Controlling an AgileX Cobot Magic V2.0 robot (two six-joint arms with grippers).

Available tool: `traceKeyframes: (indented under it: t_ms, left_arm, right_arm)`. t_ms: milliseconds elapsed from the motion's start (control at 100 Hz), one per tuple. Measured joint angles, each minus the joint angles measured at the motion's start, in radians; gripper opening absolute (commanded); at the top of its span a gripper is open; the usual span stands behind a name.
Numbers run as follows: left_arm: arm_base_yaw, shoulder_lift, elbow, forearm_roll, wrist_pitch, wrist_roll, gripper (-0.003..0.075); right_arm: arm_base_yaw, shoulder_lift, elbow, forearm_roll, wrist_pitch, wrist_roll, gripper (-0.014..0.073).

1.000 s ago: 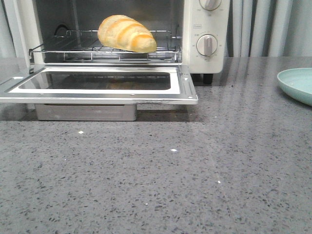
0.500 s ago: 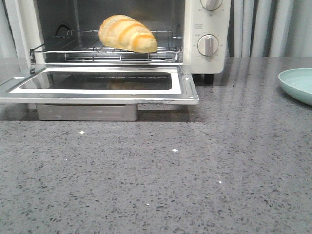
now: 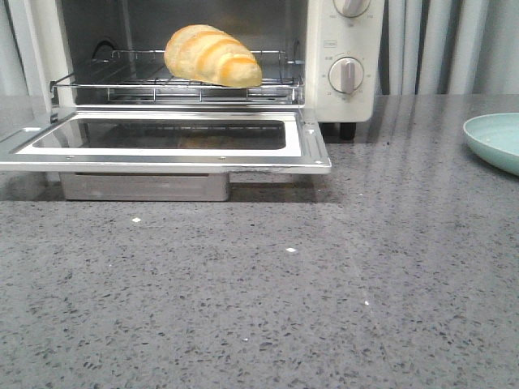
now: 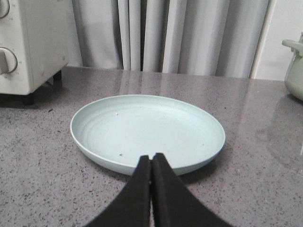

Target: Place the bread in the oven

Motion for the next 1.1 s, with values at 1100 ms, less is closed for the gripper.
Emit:
traceKeyframes:
  t_ms: [1100]
  left_arm:
    - [0.000, 0.000, 0.000, 0.000, 0.000, 0.000, -0.0021]
  right_arm:
    - [0.027, 0.000, 0.000, -0.097, -0.024, 0.132, -0.0068]
